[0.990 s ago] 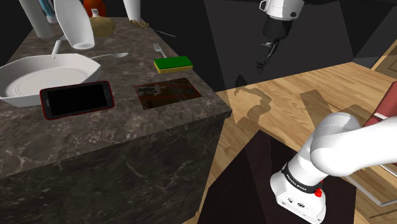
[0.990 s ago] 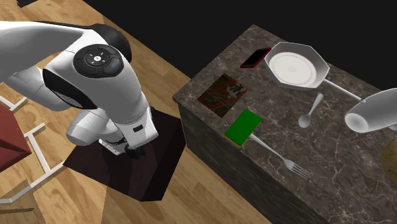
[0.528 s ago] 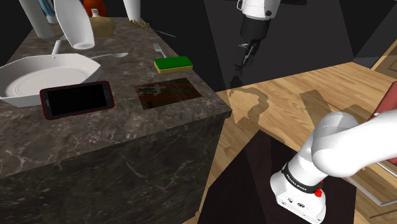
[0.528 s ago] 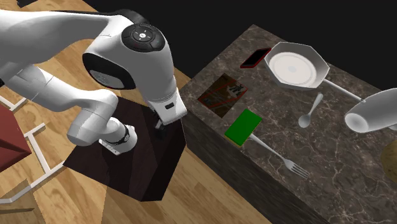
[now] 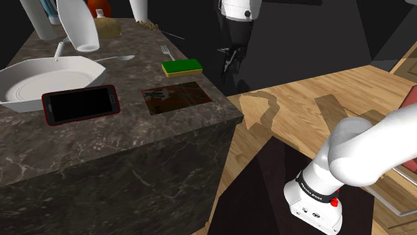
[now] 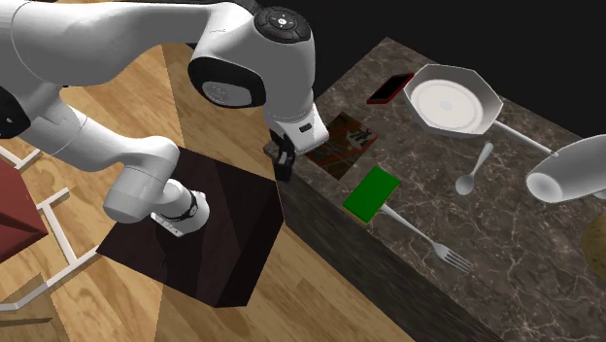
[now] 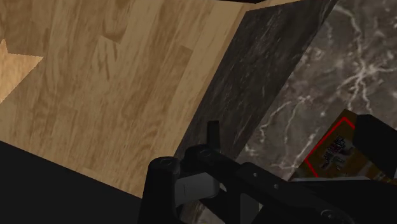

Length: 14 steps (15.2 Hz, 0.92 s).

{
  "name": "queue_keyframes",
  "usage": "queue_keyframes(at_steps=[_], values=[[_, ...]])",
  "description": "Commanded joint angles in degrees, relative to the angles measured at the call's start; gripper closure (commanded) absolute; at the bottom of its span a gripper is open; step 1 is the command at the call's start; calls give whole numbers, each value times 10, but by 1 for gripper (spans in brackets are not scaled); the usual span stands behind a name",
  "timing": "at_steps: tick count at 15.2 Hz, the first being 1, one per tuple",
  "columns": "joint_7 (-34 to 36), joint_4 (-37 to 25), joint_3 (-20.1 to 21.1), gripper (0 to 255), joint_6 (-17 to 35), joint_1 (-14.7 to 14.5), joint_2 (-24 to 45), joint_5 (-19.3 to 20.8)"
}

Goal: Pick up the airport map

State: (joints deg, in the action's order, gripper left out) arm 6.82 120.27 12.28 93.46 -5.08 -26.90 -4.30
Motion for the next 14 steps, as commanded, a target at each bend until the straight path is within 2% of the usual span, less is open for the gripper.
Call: queue_keyframes(at_steps=[1, 5, 12, 14], values=[[26, -33, 20, 0, 3, -6, 35, -6], [63, -85, 49, 0, 9, -13, 90, -8], [61, -21, 52, 0, 67, -15, 84, -11], [61, -21, 52, 0, 67, -15, 84, -11]])
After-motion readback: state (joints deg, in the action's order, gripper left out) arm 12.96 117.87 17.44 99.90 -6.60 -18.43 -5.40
